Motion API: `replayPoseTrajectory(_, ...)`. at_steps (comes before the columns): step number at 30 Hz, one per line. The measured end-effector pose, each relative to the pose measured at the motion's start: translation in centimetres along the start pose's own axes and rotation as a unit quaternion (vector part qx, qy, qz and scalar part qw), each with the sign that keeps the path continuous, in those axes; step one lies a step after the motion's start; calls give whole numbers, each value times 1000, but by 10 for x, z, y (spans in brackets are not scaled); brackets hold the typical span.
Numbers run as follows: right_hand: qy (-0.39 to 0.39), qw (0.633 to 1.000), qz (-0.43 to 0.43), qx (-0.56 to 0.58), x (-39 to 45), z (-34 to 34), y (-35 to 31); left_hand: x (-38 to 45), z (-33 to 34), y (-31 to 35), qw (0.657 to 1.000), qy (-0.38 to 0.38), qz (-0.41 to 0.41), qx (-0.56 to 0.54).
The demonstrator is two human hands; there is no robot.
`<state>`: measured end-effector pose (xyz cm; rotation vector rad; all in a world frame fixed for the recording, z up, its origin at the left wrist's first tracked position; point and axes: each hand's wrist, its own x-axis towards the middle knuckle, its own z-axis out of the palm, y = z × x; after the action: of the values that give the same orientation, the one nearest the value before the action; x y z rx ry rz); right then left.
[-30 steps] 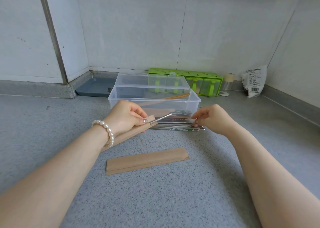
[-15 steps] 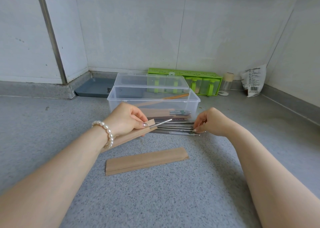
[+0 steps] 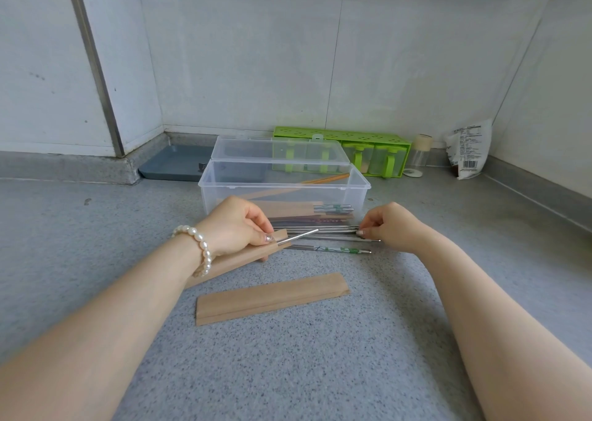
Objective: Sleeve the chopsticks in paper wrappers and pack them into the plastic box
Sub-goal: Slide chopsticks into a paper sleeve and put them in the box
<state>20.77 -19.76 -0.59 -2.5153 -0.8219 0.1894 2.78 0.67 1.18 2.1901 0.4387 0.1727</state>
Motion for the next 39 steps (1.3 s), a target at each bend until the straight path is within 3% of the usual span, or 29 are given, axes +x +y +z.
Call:
replayPoseTrajectory(10,21,1000,-7,-11,6,2,3,2,3,-1,995,-87,-33,38)
replayPoseTrajectory(22,-14,1000,14,-20,6,-1,5,5,3,-6,994,-102,-31,1)
replayPoseTrajectory(32,-13,999,-13,48,0,-3,3,6,1,-6,995,-98,-18,-16)
replayPoseTrajectory(36,3,987,-38,157,-9,-14,-4,4,0,-4,995,-97,-31,-14)
replayPoseTrajectory(39,-2,928,-50,369,-12,-20,-9,2,0,-2,995,-95,-31,-22)
